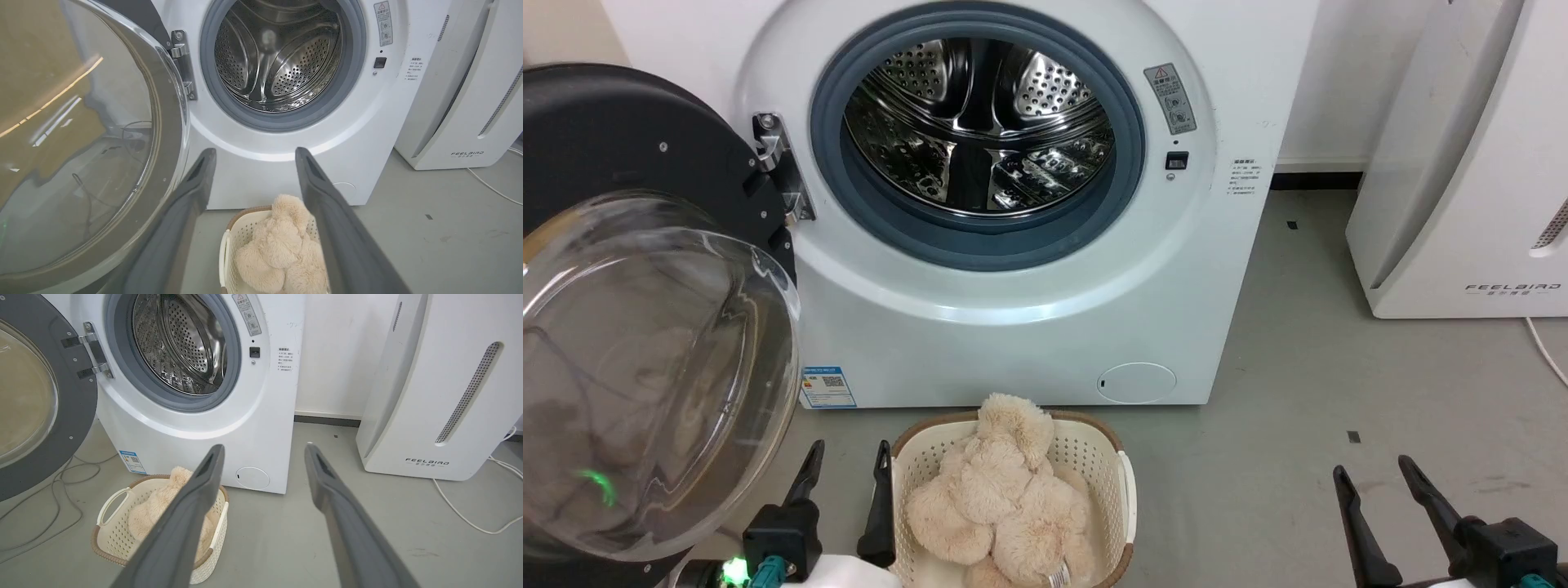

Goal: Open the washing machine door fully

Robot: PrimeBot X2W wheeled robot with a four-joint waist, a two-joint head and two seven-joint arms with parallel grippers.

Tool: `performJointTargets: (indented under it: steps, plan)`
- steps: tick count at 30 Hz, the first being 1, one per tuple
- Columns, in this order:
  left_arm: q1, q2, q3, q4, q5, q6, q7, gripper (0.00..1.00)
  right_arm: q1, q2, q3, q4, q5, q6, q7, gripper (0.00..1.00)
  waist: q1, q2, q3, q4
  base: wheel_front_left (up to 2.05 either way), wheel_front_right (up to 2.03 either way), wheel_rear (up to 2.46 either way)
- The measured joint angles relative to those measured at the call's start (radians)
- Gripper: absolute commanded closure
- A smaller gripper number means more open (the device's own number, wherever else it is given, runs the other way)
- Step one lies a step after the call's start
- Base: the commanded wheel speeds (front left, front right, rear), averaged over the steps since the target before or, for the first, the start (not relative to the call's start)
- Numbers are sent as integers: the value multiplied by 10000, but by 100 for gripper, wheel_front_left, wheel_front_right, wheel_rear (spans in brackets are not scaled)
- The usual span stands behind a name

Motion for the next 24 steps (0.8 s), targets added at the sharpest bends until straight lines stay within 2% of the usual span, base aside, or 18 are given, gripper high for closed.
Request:
performJointTargets:
  steps: [1,2,19,24]
  plan:
    - [0,4,-27,-4,4,0,0,0,0,0,2,0,0,0,-2,0,0,0,0,3,0,0,0]
    - [1,6,-50,-8,2,-2,2,100,0,0,6,0,0,0,-17,100,0,0,1,6,0,0,0]
    - [0,-173,169,-40,188,-144,163,100,-32,-2,35,71,-13,0,17,100,0,0,37,0,0,0,0]
    - [0,-249,328,-79,339,-313,255,100,-102,-2,71,138,-19,0,19,100,0,0,57,-3,0,0,0]
